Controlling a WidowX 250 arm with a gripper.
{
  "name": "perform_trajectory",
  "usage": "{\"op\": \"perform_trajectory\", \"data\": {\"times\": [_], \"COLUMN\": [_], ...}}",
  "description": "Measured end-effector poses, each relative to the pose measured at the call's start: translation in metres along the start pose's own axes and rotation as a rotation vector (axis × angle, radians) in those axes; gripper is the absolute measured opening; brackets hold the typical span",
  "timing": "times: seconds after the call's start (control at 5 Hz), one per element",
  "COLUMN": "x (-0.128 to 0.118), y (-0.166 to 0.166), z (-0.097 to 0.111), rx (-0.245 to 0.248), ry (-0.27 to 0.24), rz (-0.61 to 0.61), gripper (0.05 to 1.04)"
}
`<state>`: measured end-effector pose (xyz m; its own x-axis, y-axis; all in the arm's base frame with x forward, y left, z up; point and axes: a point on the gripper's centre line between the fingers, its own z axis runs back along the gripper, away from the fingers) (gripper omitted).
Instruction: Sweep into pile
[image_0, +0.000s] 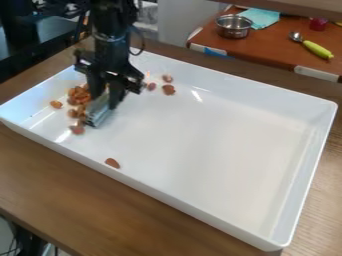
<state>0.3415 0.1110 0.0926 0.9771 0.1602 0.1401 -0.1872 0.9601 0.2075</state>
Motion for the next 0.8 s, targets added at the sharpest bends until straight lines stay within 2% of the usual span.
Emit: {"op": "perform_trajectory", "data": {"times": [0.2, 0.4, 0.6, 0.8], "x": [0.002, 0.006, 0.004, 0.003], "y": [0.010, -0.008, -0.053, -0.084], "z": [0.000, 0.016, 0.050, 0.058], "rx": [0.038, -0.008, -0.141, -0.202], "ry": [-0.015, -0.082, -0.138, -0.150], "rz": [-0.012, -0.059, -0.119, -0.107], "gripper": [0.367, 0.367, 0.367, 0.367]}}
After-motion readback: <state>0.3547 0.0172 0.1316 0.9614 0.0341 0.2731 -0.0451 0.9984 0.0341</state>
